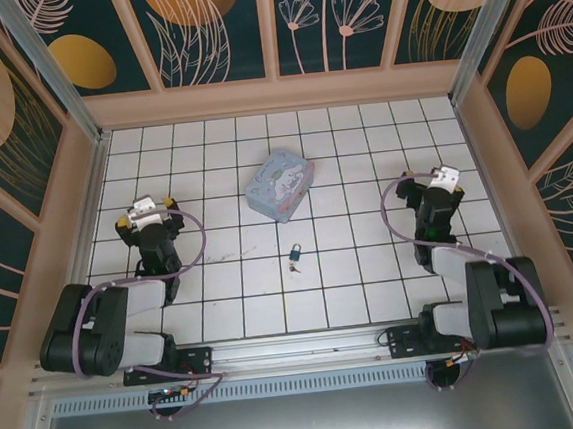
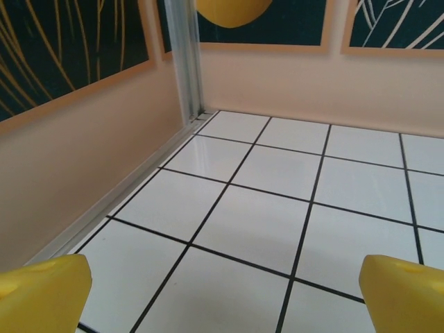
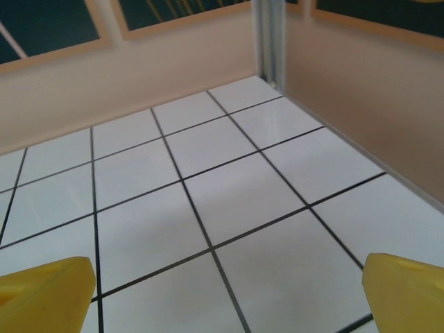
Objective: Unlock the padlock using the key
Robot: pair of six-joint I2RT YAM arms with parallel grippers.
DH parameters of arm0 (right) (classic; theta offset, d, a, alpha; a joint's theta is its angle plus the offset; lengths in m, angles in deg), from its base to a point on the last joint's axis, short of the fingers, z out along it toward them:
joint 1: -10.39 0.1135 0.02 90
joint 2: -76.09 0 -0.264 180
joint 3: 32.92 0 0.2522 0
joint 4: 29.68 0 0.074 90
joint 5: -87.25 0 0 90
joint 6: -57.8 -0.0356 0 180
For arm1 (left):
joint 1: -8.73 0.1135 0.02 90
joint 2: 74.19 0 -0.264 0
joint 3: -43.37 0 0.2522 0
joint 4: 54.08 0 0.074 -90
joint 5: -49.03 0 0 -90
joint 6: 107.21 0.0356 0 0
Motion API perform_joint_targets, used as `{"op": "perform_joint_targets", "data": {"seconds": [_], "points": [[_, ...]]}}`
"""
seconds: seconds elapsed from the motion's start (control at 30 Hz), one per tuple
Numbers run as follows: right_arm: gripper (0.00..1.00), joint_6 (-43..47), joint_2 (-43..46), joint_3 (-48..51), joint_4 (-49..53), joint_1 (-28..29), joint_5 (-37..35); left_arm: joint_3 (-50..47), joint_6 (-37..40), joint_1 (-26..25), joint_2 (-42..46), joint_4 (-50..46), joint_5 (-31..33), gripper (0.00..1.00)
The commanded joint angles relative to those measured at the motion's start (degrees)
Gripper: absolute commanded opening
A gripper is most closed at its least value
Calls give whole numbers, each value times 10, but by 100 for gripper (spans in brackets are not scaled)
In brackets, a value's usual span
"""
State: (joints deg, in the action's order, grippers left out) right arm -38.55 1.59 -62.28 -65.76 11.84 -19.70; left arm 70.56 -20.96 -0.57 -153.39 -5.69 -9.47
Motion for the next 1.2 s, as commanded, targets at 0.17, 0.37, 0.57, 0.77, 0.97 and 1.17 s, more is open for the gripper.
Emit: {"op": "perform_joint_targets", "data": {"seconds": [0.17, 0.37, 0.57, 0.77, 0.97, 1.17], "points": [[99, 61, -120, 80, -307, -18, 149, -20, -8, 43, -52, 132, -88, 99], [99, 67, -137, 29, -231, -35, 213, -11, -15, 57, -87, 146, -113, 99], [99, 49, -138, 22, -217, -50, 219, -9, -22, 65, -81, 130, -122, 99], [99, 55, -137, 18, -210, -35, 181, -12, -22, 65, -81, 137, -120, 99], [99, 54, -138, 17, -207, -36, 184, -13, -21, 66, -80, 139, -120, 99], [99, 54, -138, 18, -208, -36, 185, -13, -22, 65, -80, 138, -121, 99]]}}
